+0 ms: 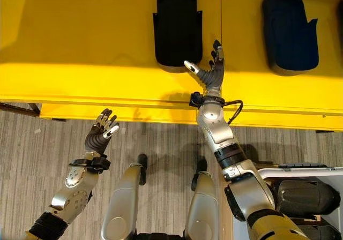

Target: Move parts from the plastic box to the shelf.

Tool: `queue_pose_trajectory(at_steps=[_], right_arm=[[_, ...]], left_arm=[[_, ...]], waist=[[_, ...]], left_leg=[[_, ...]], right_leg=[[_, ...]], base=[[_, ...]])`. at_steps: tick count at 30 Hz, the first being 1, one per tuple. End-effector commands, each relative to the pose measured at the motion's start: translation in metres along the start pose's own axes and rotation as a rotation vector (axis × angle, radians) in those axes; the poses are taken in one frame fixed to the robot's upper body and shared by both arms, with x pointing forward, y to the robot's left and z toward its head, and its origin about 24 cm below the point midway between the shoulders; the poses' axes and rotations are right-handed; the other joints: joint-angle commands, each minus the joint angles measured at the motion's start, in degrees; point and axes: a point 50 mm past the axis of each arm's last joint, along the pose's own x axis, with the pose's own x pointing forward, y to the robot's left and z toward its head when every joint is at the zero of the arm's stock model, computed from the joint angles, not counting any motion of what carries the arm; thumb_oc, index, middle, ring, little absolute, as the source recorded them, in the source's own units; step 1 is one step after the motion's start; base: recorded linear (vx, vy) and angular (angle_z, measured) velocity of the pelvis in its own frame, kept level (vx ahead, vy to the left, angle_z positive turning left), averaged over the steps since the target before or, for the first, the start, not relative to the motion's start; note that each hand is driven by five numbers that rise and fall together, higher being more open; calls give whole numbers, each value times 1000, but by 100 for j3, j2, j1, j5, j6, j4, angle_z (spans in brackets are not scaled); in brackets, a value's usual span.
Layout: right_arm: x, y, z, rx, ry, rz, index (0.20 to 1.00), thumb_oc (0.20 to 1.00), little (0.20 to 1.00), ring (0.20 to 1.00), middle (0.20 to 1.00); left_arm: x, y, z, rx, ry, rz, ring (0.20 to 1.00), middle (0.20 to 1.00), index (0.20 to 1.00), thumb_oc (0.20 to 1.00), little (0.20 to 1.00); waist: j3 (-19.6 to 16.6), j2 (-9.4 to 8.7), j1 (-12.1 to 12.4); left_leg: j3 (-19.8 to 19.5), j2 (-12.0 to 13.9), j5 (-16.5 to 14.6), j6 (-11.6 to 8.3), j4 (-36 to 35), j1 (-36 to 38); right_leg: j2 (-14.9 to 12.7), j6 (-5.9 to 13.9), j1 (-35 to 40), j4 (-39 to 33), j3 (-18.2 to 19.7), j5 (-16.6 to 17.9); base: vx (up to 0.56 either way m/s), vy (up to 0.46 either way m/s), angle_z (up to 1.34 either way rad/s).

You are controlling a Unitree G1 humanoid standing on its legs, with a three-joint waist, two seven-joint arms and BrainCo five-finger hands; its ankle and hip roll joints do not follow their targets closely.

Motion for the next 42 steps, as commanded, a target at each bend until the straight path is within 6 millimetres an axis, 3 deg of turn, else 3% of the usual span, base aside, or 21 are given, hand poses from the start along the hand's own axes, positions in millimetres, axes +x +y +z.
queue_pose_trajectory(at_steps=[1, 6, 10, 15, 18, 20, 22, 23, 26, 28, 29, 30, 33, 42], right_arm=[[2, -4, 30, 10, -188, 30, 1000, 1000, 1000, 1000, 1000], [-21, -7, 13, 10, -152, 75, 1000, 1000, 1000, 1000, 1000], [-50, -15, -4, -9, -106, 165, 1000, 1000, 1000, 1000, 1000], [-87, -50, -9, -10, -58, 256, 1000, 1000, 1000, 1000, 1000], [-94, -59, -8, -7, -51, 259, 1000, 1000, 1000, 1000, 1000], [-102, -72, -8, -13, -39, 240, 1000, 1000, 1000, 1000, 1000], [-108, -85, -7, -16, -33, 202, 1000, 1000, 1000, 1000, 1000], [-109, -88, -5, -31, -39, 193, 1000, 1000, 1000, 1000, 1000], [-114, -91, -9, -57, -19, 185, 1000, 1000, 1000, 1000, 1000], [-116, -89, -12, -56, -4, 194, 1000, 1000, 1000, 1000, 1000], [-119, -86, -17, -35, 21, 202, 1000, 1000, 1000, 1000, 1000], [-122, -84, -21, -20, 38, 213, 1000, 1000, 1000, 1000, 1000], [-124, -82, -24, 11, 63, 217, 1000, 1000, 1000, 1000, 1000], [-129, -82, -31, 11, 107, 207, 1000, 1000, 1000, 1000, 1000]], left_arm=[[-3, -10, 7, 10, -56, -59, 1000, 1000, 1000, 1000, 1000], [-9, -4, -1, 13, -26, -50, 1000, 1000, 1000, 1000, 1000], [-19, 5, -10, -1, -1, -9, 1000, 1000, 1000, 1000, 1000], [-29, 16, -19, -28, 16, 65, 1000, 1000, 1000, 1000, 1000], [-30, 16, -22, -32, 26, 67, 1000, 1000, 1000, 1000, 1000], [-34, 18, -25, -33, 39, 76, 1000, 1000, 1000, 1000, 1000], [-36, 20, -29, -32, 50, 91, 1000, 1000, 1000, 1000, 1000], [-36, 20, -29, -37, 52, 93, 1000, 1000, 1000, 1000, 1000], [-37, 22, -30, -37, 47, 99, 1000, 1000, 1000, 1000, 1000], [-37, 22, -29, -36, 40, 106, 1000, 1000, 1000, 1000, 1000], [-37, 22, -28, -27, 30, 109, 1000, 1000, 1000, 1000, 1000], [-37, 21, -25, -33, 15, 107, 1000, 1000, 1000, 1000, 1000], [-39, 20, -26, -37, 19, 91, 1000, 1000, 1000, 1000, 1000], [-41, 18, -26, -27, 26, 68, 1000, 1000, 1000, 1000, 1000]], waist=[[-461, 75, 59], [-684, 82, -58], [-1085, 78, -212], [-1578, 200, -517], [-1637, 221, -557], [-1701, 261, -572], [-1750, 290, -560], [-1738, 278, -575], [-1735, 201, -598], [-1752, 136, -519], [-1774, 22, -446], [-1772, -53, -372], [-1801, -69, -331], [-1902, -91, -471]], left_leg=[[-482, 580, 769, -506, -762, 244], [-340, 798, 1095, -514, -1556, 867], [35, 1133, 1515, -524, -2593, 1816], [335, 1612, 2189, -606, -2973, 2544], [335, 1691, 2420, -635, -3011, 2595], [213, 1785, 2904, -686, -3053, 2597], [183, 1849, 3596, -782, -3146, 2501], [312, 1815, 3644, -745, -3158, 2418], [402, 1514, 3246, -597, -3081, 2354], [-93, 951, 2686, -426, -2909, 2290], [-596, 283, 1924, -236, -2752, 2247], [-965, -313, 1372, -86, -2537, 2204], [-1426, -889, 968, 155, -2546, 2194], [-964, -1001, 831, 443, -2889, 2494]], right_leg=[[-235, 191, 274, -162, -20, 452], [-54, 213, 645, -707, -72, 592], [208, 225, 1069, -1273, 57, 703], [672, -11, 1179, -780, 200, 233], [772, -96, 1203, -671, 169, 120], [943, -222, 1248, -636, 124, 14], [1063, -340, 1310, -844, 34, 26], [1067, -395, 1354, -988, -46, 57], [1052, -419, 1556, -1470, -118, 217], [1038, -407, 1668, -1832, 14, 405], [1065, -414, 1841, -2158, 182, 524], [1083, -407, 1916, -2324, 329, 670], [1170, -370, 1935, -2378, 564, 763], [928, -84, 1940, -2407, 875, 1020]], base=[[73, -61, -11], [95, -45, -13], [189, -78, -41], [110, -127, -51], [18, -133, -8], [-3, -160, -10], [-46, -203, 6], [-42, -189, 18], [-4, -126, 52], [58, -106, 5], [112, -147, -34], [101, -128, -48], [63, 57, -81], [7, 176, -33]])
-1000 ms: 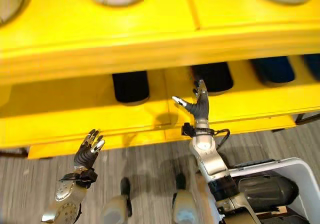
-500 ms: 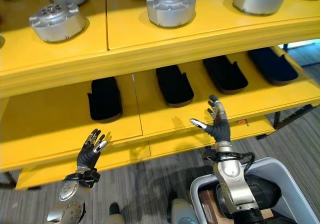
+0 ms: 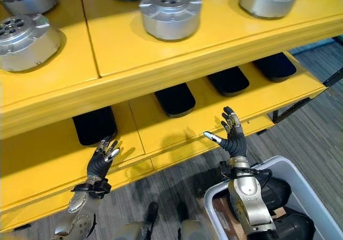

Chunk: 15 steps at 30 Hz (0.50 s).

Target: Move parts from the plastic box to the shelf.

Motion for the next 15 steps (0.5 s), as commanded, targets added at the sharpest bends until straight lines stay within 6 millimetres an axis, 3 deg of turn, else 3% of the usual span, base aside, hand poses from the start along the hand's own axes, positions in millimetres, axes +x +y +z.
queue_pose_trajectory(at_steps=[1, 8, 10, 12, 13, 14, 15], right_arm=[[7, 10, 19, 18, -109, 52, 1000, 1000, 1000, 1000, 1000], [5, 16, 14, 38, -76, 74, 1000, 1000, 1000, 1000, 1000], [5, 19, 12, 37, -66, 81, 1000, 1000, 1000, 1000, 1000], [7, 25, 13, 47, -69, 90, 1000, 1000, 1000, 1000, 1000], [9, 27, 14, 48, -75, 97, 1000, 1000, 1000, 1000, 1000], [12, 33, 16, 51, -86, 114, 1000, 1000, 1000, 1000, 1000], [14, 39, 17, 62, -88, 128, 1000, 1000, 1000, 1000, 1000]], left_arm=[[-3, 6, 22, 37, -107, -6, 1000, 1000, 1000, 1000, 1000], [-3, 9, 26, 68, -120, 5, 1000, 1000, 1000, 1000, 1000], [-1, 9, 27, 82, -121, 2, 1000, 1000, 1000, 1000, 1000], [0, 8, 27, 88, -122, 1, 1000, 1000, 1000, 1000, 1000], [1, 9, 28, 98, -127, 6, 1000, 1000, 1000, 1000, 1000], [1, 10, 31, 107, -136, 15, 1000, 1000, 1000, 1000, 1000], [1, 12, 33, 111, -142, 27, 1000, 1000, 1000, 1000, 1000]], waist=[[-282, -217, 116], [-318, -329, 25], [-275, -380, -34], [-235, -446, -89], [-208, -471, -63], [-143, -451, 26], [-75, -362, 214]], left_leg=[[371, 196, -398, -98, 450, 46], [742, 13, -472, 87, 319, 132], [906, -47, -474, 153, 234, 163], [1191, -89, -466, 191, 88, 216], [1298, -81, -474, 199, 72, 210], [1428, -19, -497, 196, 76, 215], [1577, 106, -504, 171, 104, 203]], right_leg=[[-292, 514, -216, 263, 64, 449], [-490, 808, -441, 164, 479, 834], [-532, 938, -576, 128, 627, 1033], [-588, 1102, -802, -69, 788, 1471], [-622, 1130, -911, -112, 687, 1607], [-698, 1123, -1027, -83, 333, 1626], [-969, 1040, -1089, 79, -568, 1411]], base=[[-34, 191, -25], [-61, 180, -23], [-97, 160, -35], [-99, 126, -67], [-94, 47, -81], [-106, 31, -138], [-152, 28, -159]])
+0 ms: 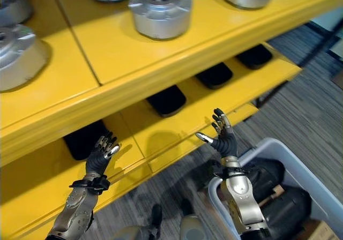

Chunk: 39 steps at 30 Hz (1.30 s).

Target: Move parts from the plastic box to the shelf.

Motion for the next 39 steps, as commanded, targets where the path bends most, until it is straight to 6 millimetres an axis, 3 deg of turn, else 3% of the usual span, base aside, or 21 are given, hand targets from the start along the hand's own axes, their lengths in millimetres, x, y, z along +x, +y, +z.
queue_pose_trajectory(at_steps=[1, 2, 4, 7, 8, 10, 15, 23, 25, 26, 27, 28, 29, 30, 31, 32, 34, 39], right_arm=[[10, 15, 18, 13, -104, 44, 1000, 1000, 1000, 1000, 1000], [10, 15, 18, 13, -102, 49, 1000, 1000, 1000, 1000, 1000], [12, 16, 17, 16, -98, 52, 1000, 1000, 1000, 1000, 1000], [15, 19, 17, 3, -97, 54, 1000, 1000, 1000, 1000, 1000], [15, 21, 15, 8, -87, 61, 1000, 1000, 1000, 1000, 1000], [15, 21, 15, 2, -85, 63, 1000, 1000, 1000, 1000, 1000], [12, 13, 20, 2, -99, 53, 1000, 1000, 1000, 1000, 1000], [6, -5, 24, -18, -117, 4, 1000, 1000, 1000, 1000, 1000], [4, -8, 28, -21, -133, 5, 1000, 1000, 1000, 1000, 1000], [3, -9, 30, -24, -141, 10, 1000, 1000, 1000, 1000, 1000], [4, -10, 33, -24, -157, 8, 1000, 1000, 1000, 1000, 1000], [5, -10, 34, -30, -165, 3, 1000, 1000, 1000, 1000, 1000], [7, -9, 34, -29, -168, -1, 1000, 1000, 1000, 1000, 1000], [10, -9, 34, -22, -176, -12, 1000, 1000, 1000, 1000, 1000], [11, -11, 35, -24, -180, -19, 1000, 1000, 1000, 1000, 1000], [12, -11, 34, -23, -175, -17, 1000, 1000, 1000, 1000, 1000], [12, -13, 33, -25, -172, -31, 1000, 1000, 1000, 1000, 1000], [12, -12, 28, -31, -144, -38, 1000, 1000, 1000, 1000, 1000]], left_arm=[[-8, 12, 20, 51, -105, 46, 1000, 1000, 1000, 1000, 1000], [-8, 14, 20, 48, -101, 49, 1000, 1000, 1000, 1000, 1000], [-8, 14, 19, 27, -94, 55, 1000, 1000, 1000, 1000, 1000], [-8, 15, 22, 22, -112, 69, 1000, 1000, 1000, 1000, 1000], [-9, 17, 20, 12, -106, 85, 1000, 1000, 1000, 1000, 1000], [-8, 16, 20, 12, -109, 90, 1000, 1000, 1000, 1000, 1000], [-10, 15, 18, -19, -104, 87, 1000, 1000, 1000, 1000, 1000], [-15, 15, 9, -47, -68, 83, 1000, 1000, 1000, 1000, 1000], [-15, 14, 9, -53, -69, 71, 1000, 1000, 1000, 1000, 1000], [-15, 12, 8, -57, -65, 62, 1000, 1000, 1000, 1000, 1000], [-12, 8, 9, -60, -68, 48, 1000, 1000, 1000, 1000, 1000], [-10, 5, 8, -62, -67, 42, 1000, 1000, 1000, 1000, 1000], [-10, 4, 8, -63, -62, 40, 1000, 1000, 1000, 1000, 1000], [-9, 2, 7, -67, -64, 38, 1000, 1000, 1000, 1000, 1000], [-9, 2, 8, -62, -67, 35, 1000, 1000, 1000, 1000, 1000], [-8, 3, 9, -64, -72, 34, 1000, 1000, 1000, 1000, 1000], [-6, 2, 16, -61, -108, 21, 1000, 1000, 1000, 1000, 1000], [-2, 4, 26, -39, -153, 39, 1000, 1000, 1000, 1000, 1000]], waist=[[-193, 100, 554], [-213, 116, 533], [-270, 142, 585], [-428, 107, 736], [-506, -1, 730], [-548, -16, 755], [-609, 13, 584], [-551, 281, 191], [-406, 307, 119], [-239, 283, 173], [-56, 236, 225], [-8, 223, 276], [4, 228, 302], [51, 239, 372], [89, 249, 398], [149, 310, 352], [266, 275, 287], [411, 71, 224]], left_leg=[[278, 466, -492, -78, 427, -83], [353, 515, -470, -86, 429, -78], [616, 615, -548, -54, 510, -21], [909, 633, -591, -90, 481, -2], [1081, 596, -598, -143, 420, 39], [1147, 626, -575, -174, 453, 27], [1399, 999, -440, -397, 401, 75], [1682, 1800, -101, -849, 411, 256], [1710, 2142, 21, -1014, 1067, 48], [1515, 2398, 382, -1125, 1802, -258], [933, 2298, 566, -1142, 2314, -579], [472, 2107, 533, -1079, 1937, -725], [296, 2107, 496, -1032, 1516, -729], [-106, 2178, 613, -1050, 840, -819], [-320, 2237, 722, -1081, 607, -909], [-455, 2222, 559, -1080, 445, -841], [-24, 2050, 314, -1063, 642, -793], [416, 1742, 59, -985, 731, -878]], right_leg=[[-1316, 295, -131, -75, -2682, 1150], [-1425, 253, -54, -7, -2771, 1137], [-1570, 242, 197, 405, -2487, 991], [-1924, 401, 412, 135, -2678, 1243], [-1915, 531, 522, -308, -2780, 1460], [-1915, 578, 562, -451, -2804, 1487], [-1545, 509, 600, -684, -2597, 1358], [-775, 155, 584, -630, -2391, 798], [-484, -51, 524, -533, -2241, 595], [-315, -214, 612, -542, -2224, 491], [-231, -343, 611, -526, -2191, 469], [-226, -295, 534, -500, -2095, 399], [-214, -263, 512, -495, -2011, 382], [-210, -175, 406, -423, -1850, 362], [-244, -128, 350, -362, -1765, 338], [-266, -47, 191, -220, -1535, 324], [-479, 49, 82, -270, -1378, 526], [-828, 233, -137, -662, -1152, 955]], base=[[-151, 10, -204], [-139, -14, -195], [-98, -59, -114], [-42, -96, -62], [-1, -187, -95], [8, -177, -98], [43, -186, -60], [50, -208, -20], [7, -347, -40], [-66, -393, -55], [-52, -237, -62], [-10, -30, -38], [75, 162, -18], [86, 195, -48], [94, 316, -66], [86, 379, -105], [78, 410, -129], [11, 213, -49]])
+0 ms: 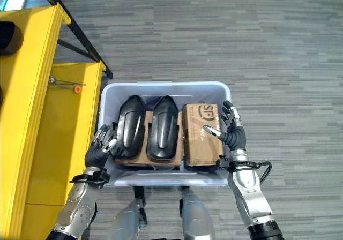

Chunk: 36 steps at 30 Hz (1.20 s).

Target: Move parts from the plastic box to the shelf.

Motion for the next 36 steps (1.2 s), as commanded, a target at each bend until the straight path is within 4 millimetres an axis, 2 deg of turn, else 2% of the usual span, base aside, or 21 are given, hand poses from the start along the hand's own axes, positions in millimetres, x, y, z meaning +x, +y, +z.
queue_pose_trajectory(at_steps=[1, 10, 14, 18, 24, 36], right_arm=[[9, 8, 19, 50, -114, 12, 1000, 1000, 1000, 1000, 1000], [12, 19, 20, 87, -121, 30, 1000, 1000, 1000, 1000, 1000], [22, 41, 15, 148, -96, 69, 1000, 1000, 1000, 1000, 1000], [26, 48, 11, 153, -76, 55, 1000, 1000, 1000, 1000, 1000], [32, 54, 4, 142, -44, 47, 1000, 1000, 1000, 1000, 1000], [25, 41, -3, 114, -25, -6, 1000, 1000, 1000, 1000, 1000]], left_arm=[[-14, 11, 16, 21, -84, 38, 1000, 1000, 1000, 1000, 1000], [-3, -5, 25, 32, -130, -14, 1000, 1000, 1000, 1000, 1000], [13, -29, 40, 26, -209, -82, 1000, 1000, 1000, 1000, 1000], [23, -44, 46, 21, -239, -113, 1000, 1000, 1000, 1000, 1000], [27, -51, 47, 14, -248, -120, 1000, 1000, 1000, 1000, 1000], [25, -49, 49, 14, -257, -108, 1000, 1000, 1000, 1000, 1000]], waist=[[-491, -366, 234], [-301, -403, 152], [-124, -365, 73], [34, -299, 11], [221, -236, 6], [349, -216, -56]], left_leg=[[-90, 466, -152, -189, 749, -67], [63, 449, -114, -209, 690, -259], [152, 400, -83, -228, 660, -412], [165, 307, -105, -221, 753, -615], [141, 208, -211, -199, 1019, -893], [209, 199, -240, -206, 1080, -1052]], right_leg=[[-900, 841, 31, -192, 11, 590], [-901, 909, -373, -223, 154, 779], [-936, 943, -629, -222, 226, 883], [-1008, 975, -798, -215, 261, 985], [-1075, 969, -977, -136, 294, 1028], [-1052, 966, -1174, -85, 361, 1043]], base=[[2, 76, 22], [-29, 16, -3], [-69, 26, -17], [-57, 35, -4], [-11, 5, 0], [-10, 2, -1]])
